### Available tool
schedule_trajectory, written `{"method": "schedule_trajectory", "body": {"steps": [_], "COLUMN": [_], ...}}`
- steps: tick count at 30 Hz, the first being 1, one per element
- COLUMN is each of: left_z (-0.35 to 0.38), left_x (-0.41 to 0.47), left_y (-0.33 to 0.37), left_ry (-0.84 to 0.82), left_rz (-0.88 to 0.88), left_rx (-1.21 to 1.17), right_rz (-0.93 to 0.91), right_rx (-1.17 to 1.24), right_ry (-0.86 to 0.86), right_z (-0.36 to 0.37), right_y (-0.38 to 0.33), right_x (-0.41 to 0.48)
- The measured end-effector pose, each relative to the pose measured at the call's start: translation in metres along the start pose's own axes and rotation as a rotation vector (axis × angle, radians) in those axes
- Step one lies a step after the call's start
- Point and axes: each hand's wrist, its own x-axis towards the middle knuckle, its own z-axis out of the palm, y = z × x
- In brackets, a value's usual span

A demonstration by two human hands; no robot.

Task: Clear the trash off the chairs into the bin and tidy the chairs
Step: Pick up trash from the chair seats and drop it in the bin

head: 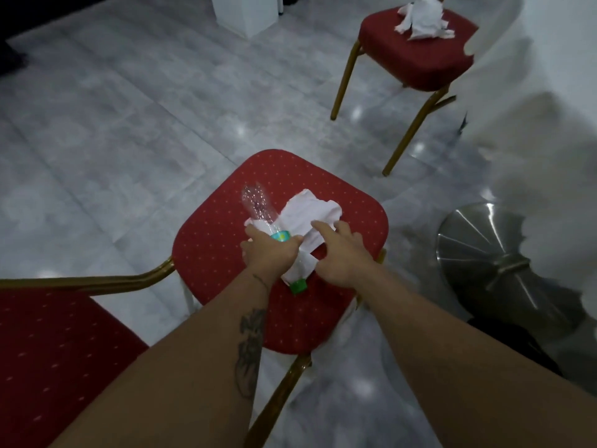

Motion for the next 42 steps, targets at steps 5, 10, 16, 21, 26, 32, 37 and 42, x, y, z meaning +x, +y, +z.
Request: {"method": "schedule_trajectory", "body": {"steps": [5,10,16,21,26,32,37,42], "left_z": [-0.015,-0.051,-0.064,-0.052,-0.037,-0.028,-0.029,-0.015], "left_x": [0.033,0.047,0.038,0.025,0.019,0.028,0.037,0.020], "left_y": [-0.014,-0.023,-0.034,-0.034,-0.030,-0.040,-0.044,-0.043], "left_ry": [-0.112,-0.065,0.242,0.045,-0.092,-0.107,-0.106,-0.081], "left_rz": [-0.006,0.073,0.157,0.062,0.032,0.056,0.101,0.185], "left_rx": [-0.126,-0.269,-0.045,-0.107,-0.127,-0.017,0.116,0.155], "right_rz": [-0.071,-0.101,-0.150,-0.100,-0.044,-0.090,-0.089,-0.114], "right_rx": [-0.086,-0.186,-0.409,-0.149,-0.095,-0.239,-0.421,-0.303], "right_ry": [0.018,-0.026,0.157,0.127,0.244,0.196,0.147,0.241], "right_z": [0.014,0.046,0.070,0.064,0.057,0.038,0.041,0.044], "right_y": [-0.004,-0.015,-0.019,0.001,0.017,0.002,-0.002,-0.005], "right_x": [0.033,0.059,0.052,0.029,0.012,0.043,0.067,0.059]}}
